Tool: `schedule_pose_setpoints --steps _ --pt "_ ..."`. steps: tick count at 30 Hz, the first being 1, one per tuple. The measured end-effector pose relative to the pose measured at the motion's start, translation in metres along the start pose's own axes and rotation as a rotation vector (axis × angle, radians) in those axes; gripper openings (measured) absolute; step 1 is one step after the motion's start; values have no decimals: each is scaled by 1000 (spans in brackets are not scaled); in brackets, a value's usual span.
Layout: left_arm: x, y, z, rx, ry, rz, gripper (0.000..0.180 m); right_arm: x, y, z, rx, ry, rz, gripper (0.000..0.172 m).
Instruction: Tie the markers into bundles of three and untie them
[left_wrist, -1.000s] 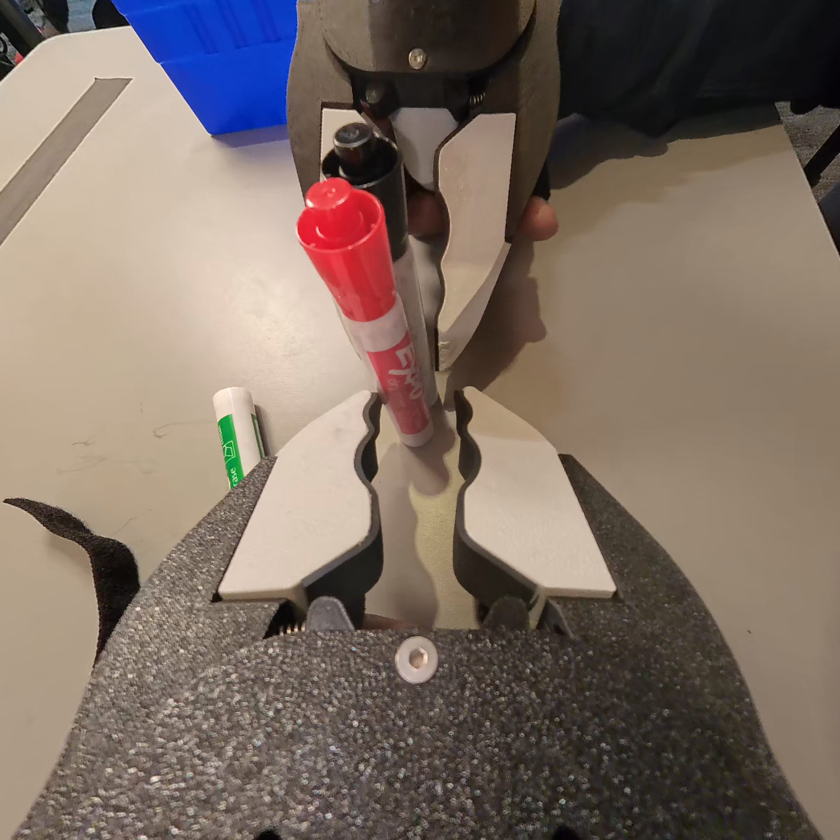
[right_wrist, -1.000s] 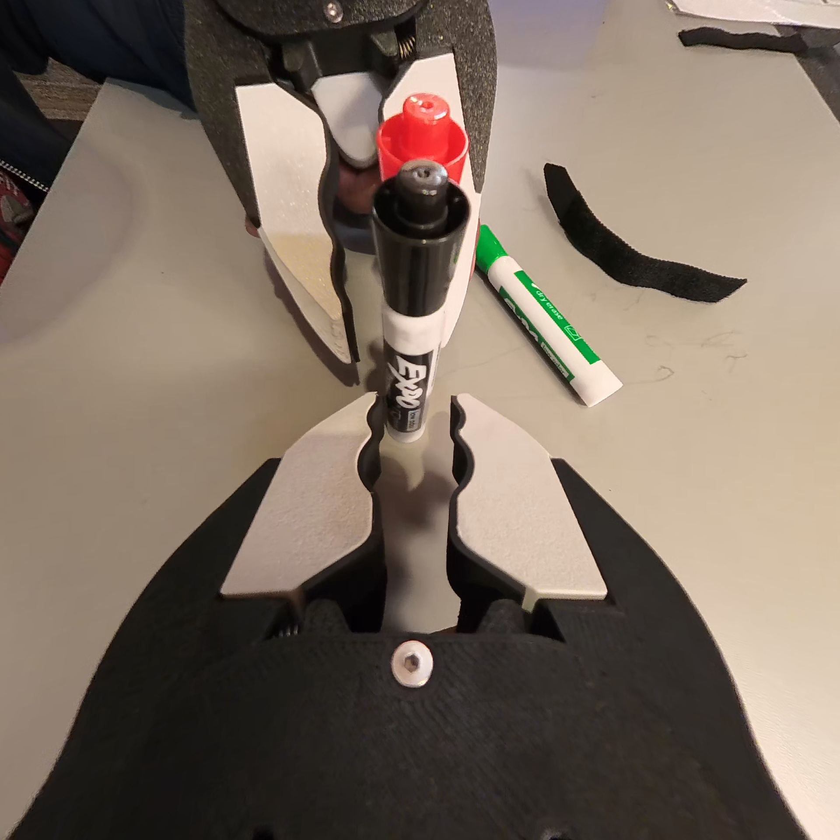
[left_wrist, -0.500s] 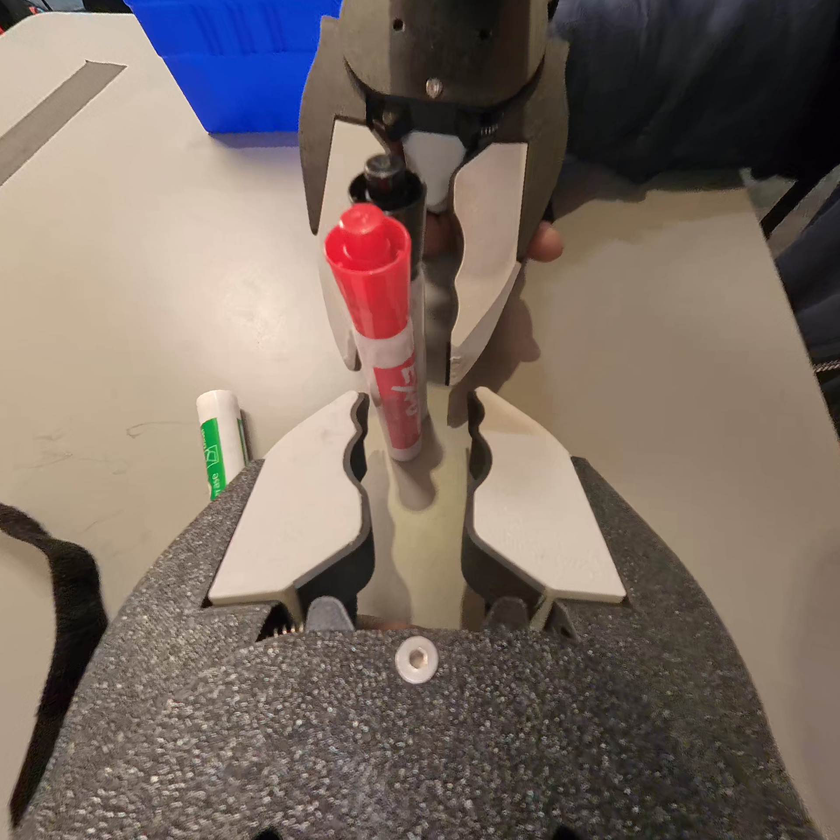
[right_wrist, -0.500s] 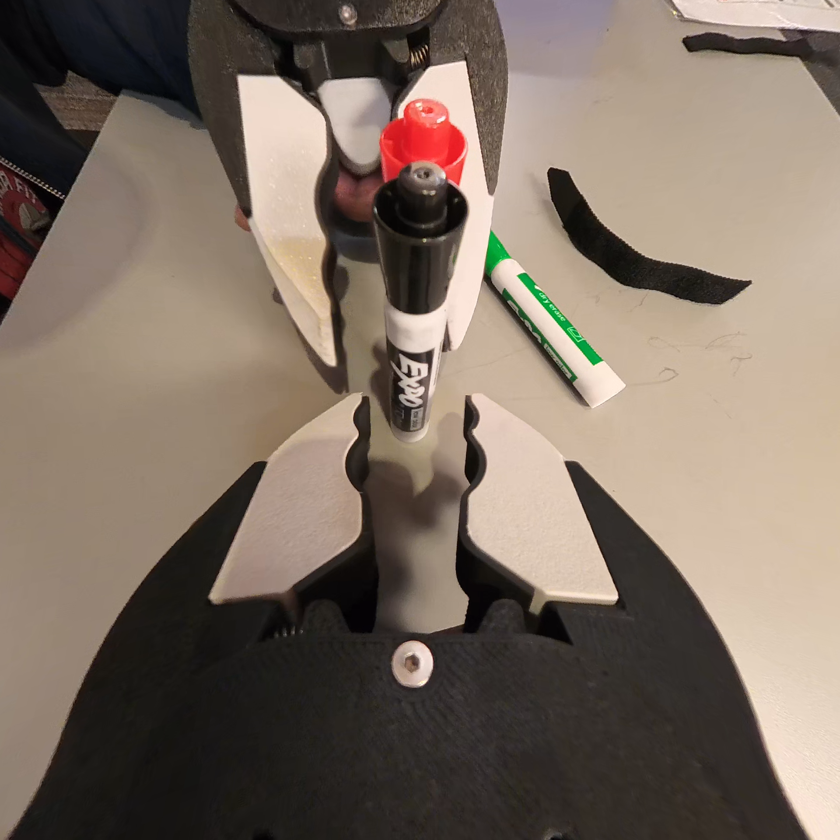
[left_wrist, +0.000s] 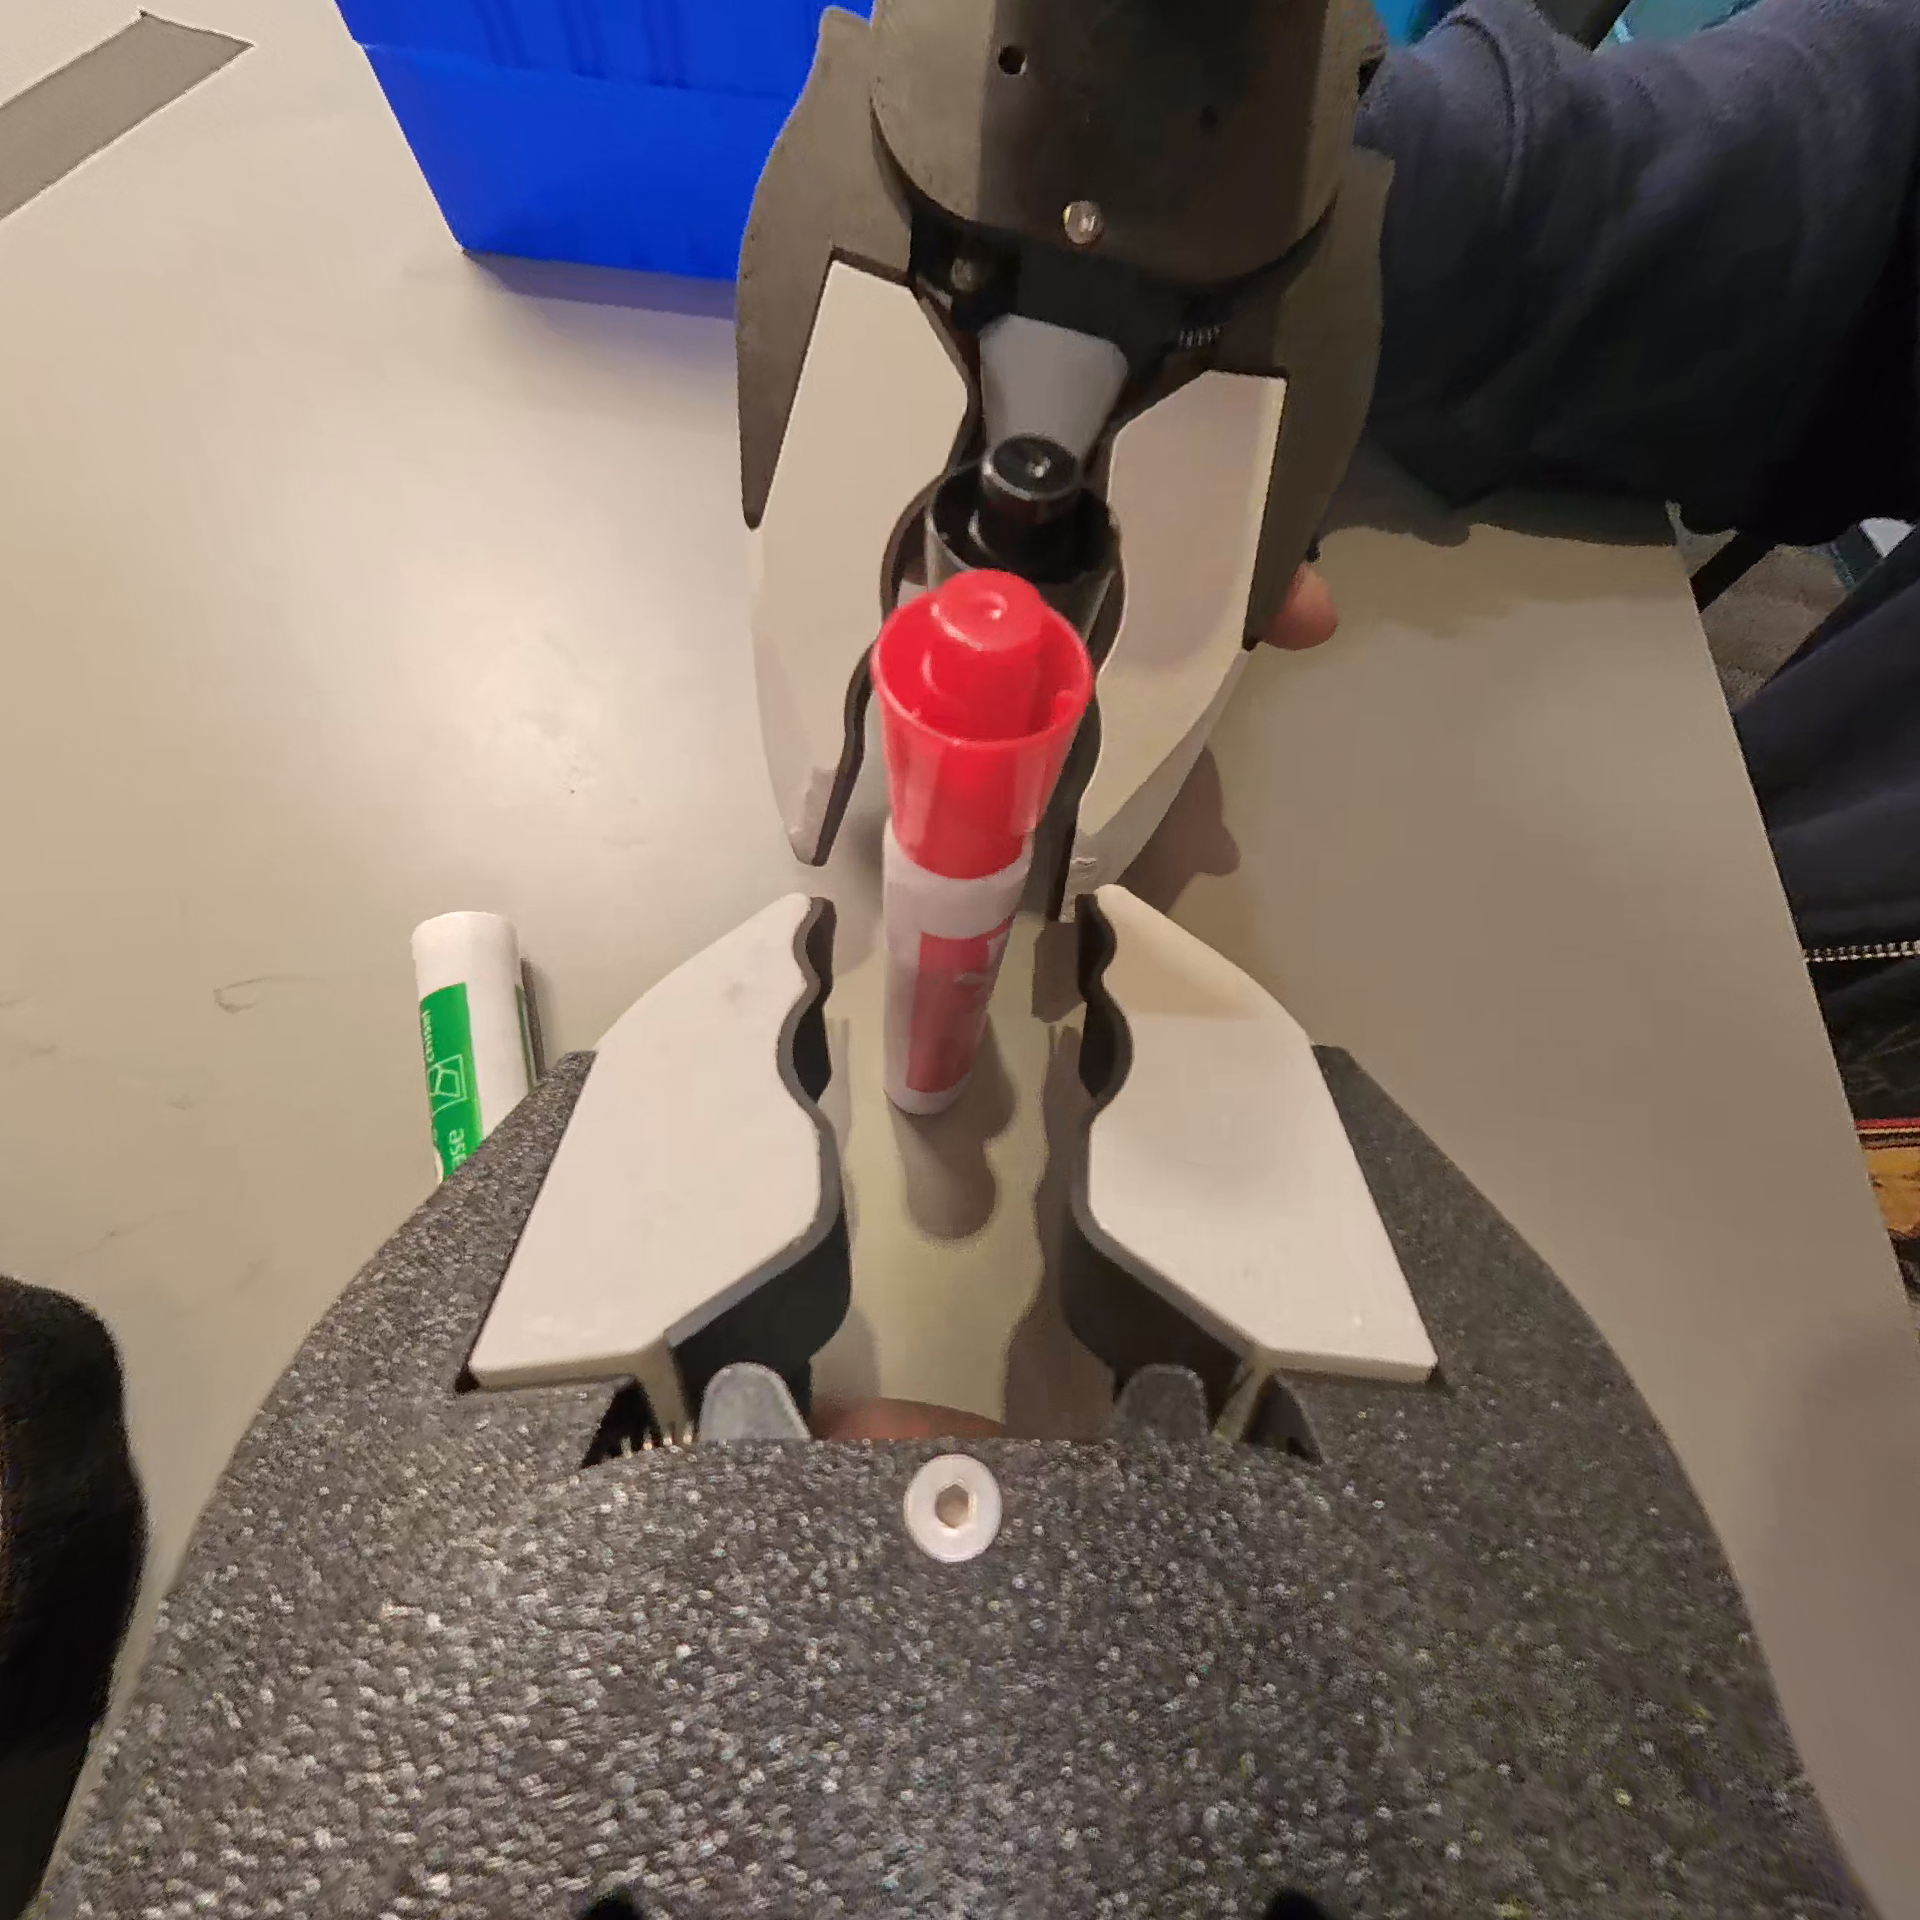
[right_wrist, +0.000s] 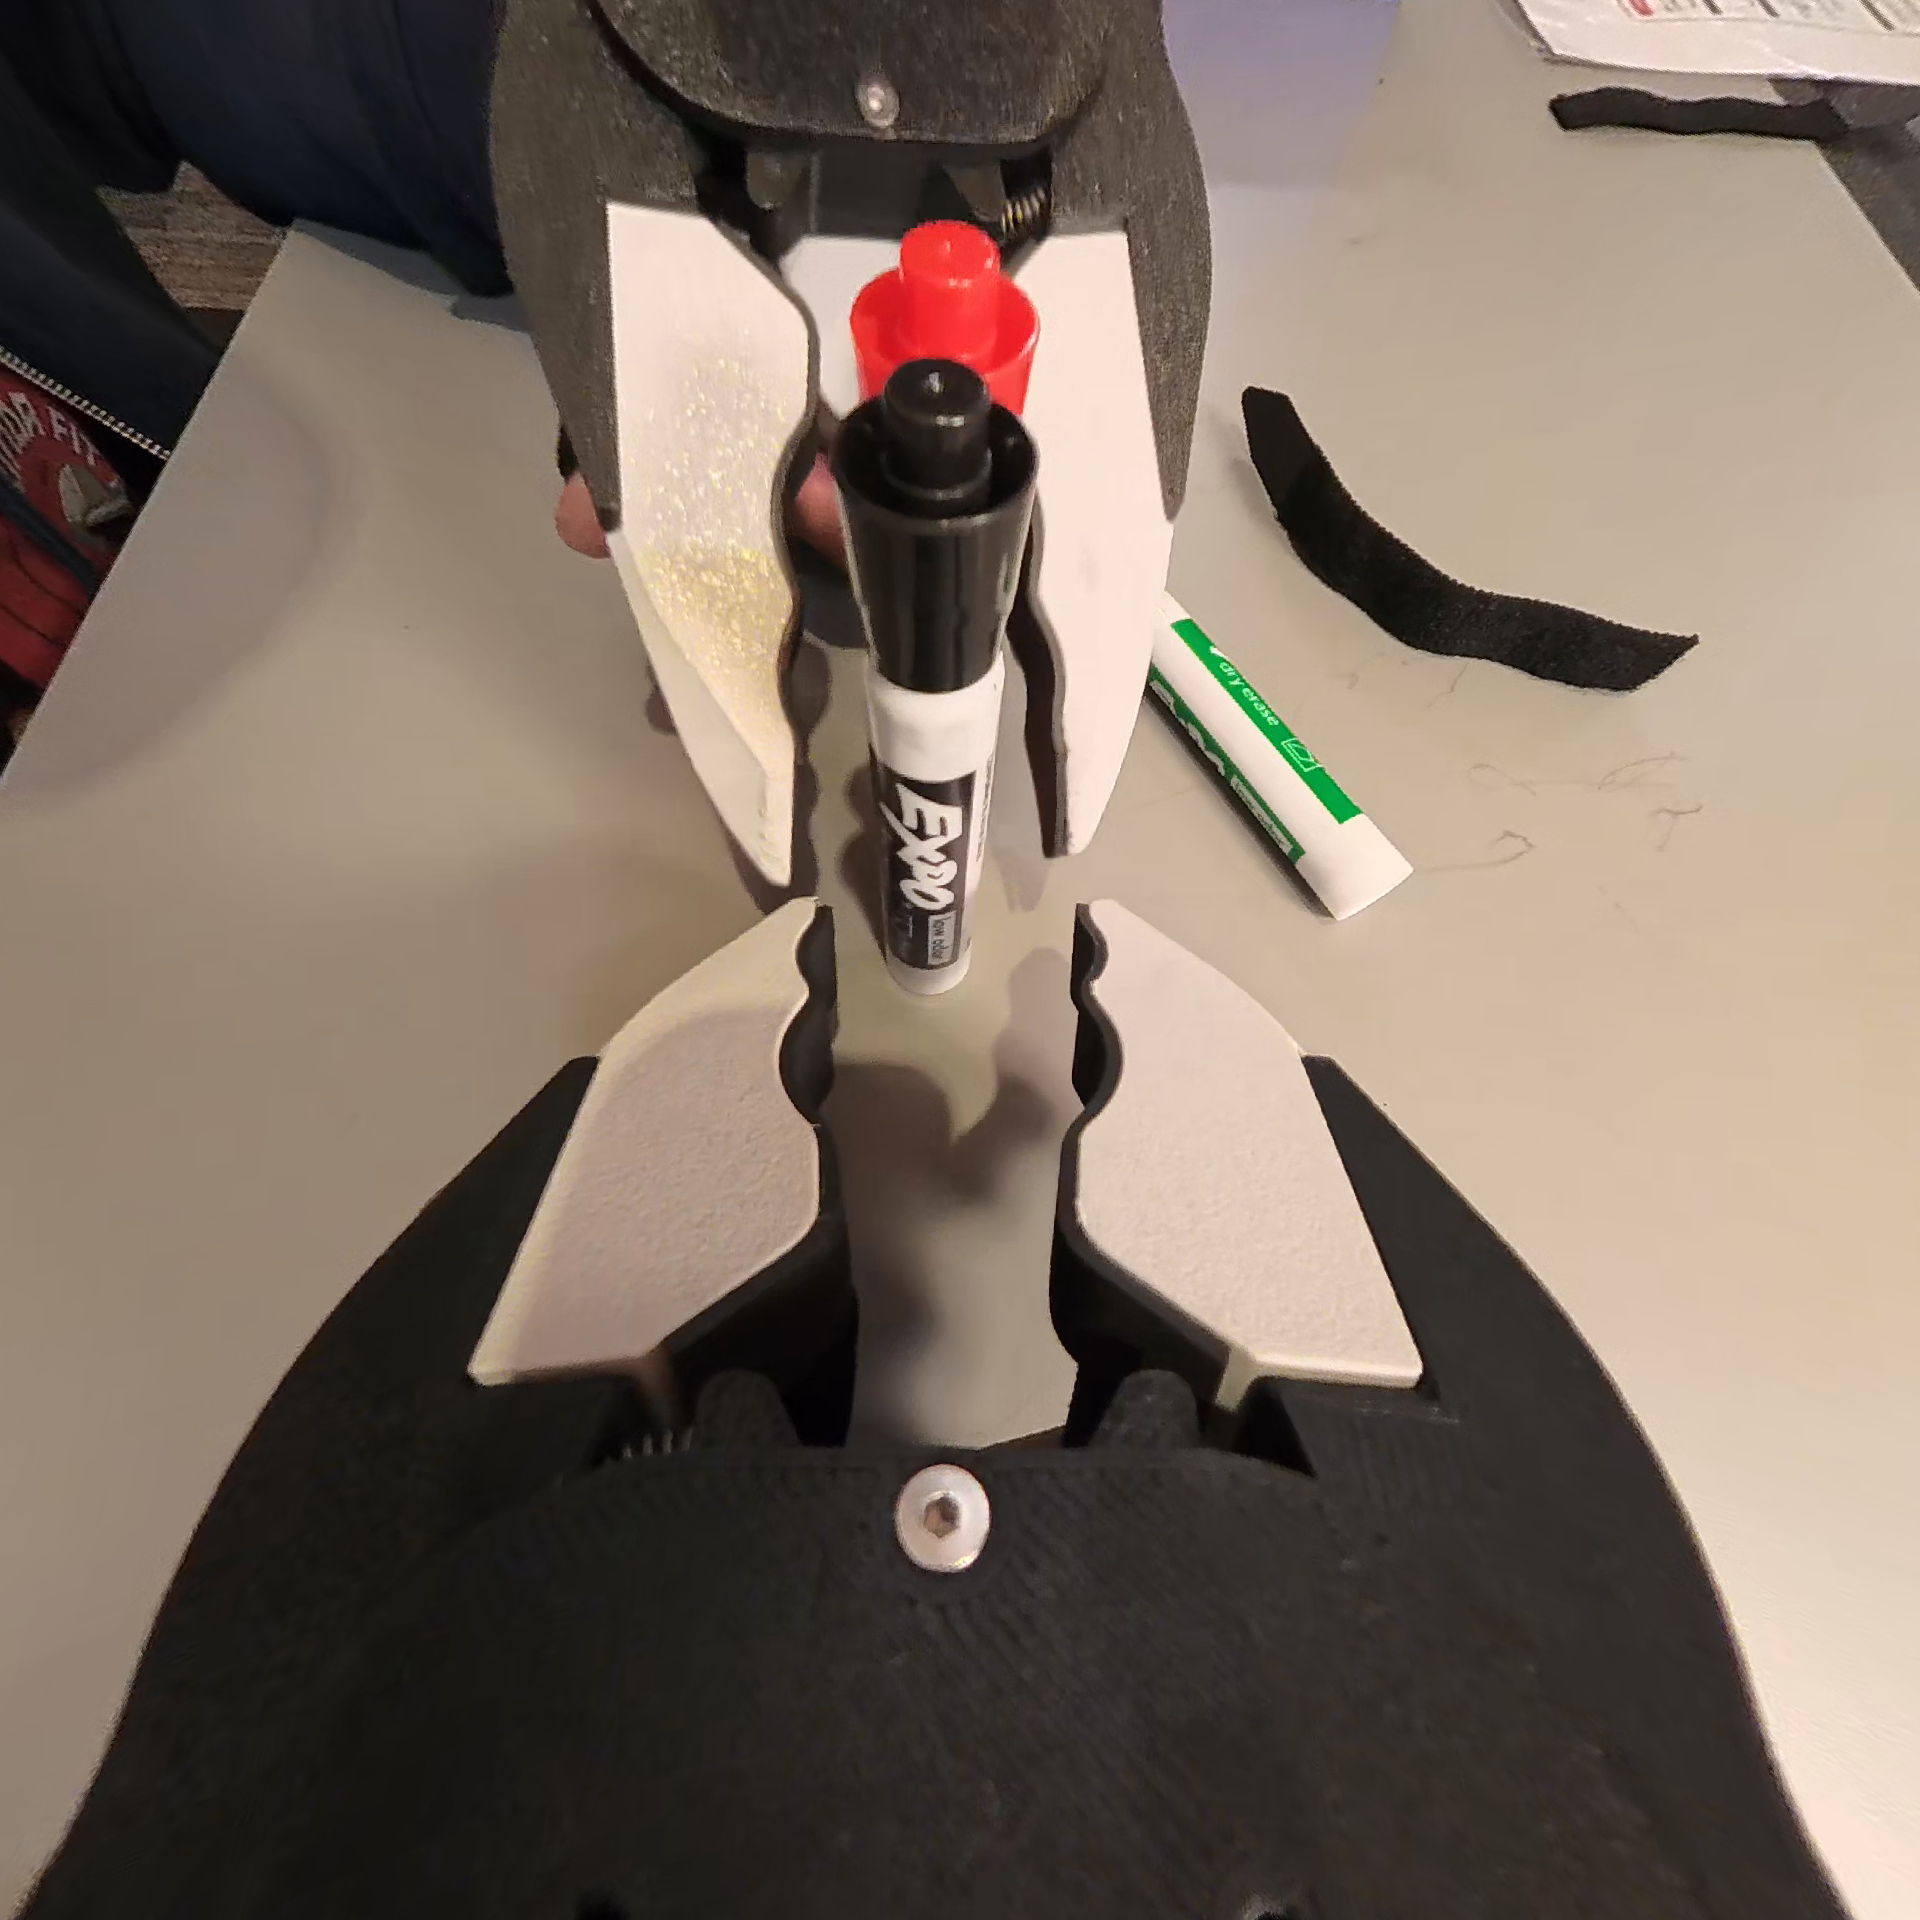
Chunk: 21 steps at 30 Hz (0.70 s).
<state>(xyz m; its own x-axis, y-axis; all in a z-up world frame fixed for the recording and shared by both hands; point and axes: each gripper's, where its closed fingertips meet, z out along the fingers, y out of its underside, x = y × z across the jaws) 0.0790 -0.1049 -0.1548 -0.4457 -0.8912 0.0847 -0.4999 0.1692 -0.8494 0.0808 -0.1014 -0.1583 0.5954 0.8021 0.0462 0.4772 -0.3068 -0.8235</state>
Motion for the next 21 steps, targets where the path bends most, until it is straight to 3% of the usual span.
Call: schedule_pose_setpoints --steps 1,21 --pt "0 0 1 -8 0 8 46 0 0 0 1 -1 -1 43" --pt "-2 -3 11 -21 12 27 47 -12 -16 -18 97 -104 -25 48"
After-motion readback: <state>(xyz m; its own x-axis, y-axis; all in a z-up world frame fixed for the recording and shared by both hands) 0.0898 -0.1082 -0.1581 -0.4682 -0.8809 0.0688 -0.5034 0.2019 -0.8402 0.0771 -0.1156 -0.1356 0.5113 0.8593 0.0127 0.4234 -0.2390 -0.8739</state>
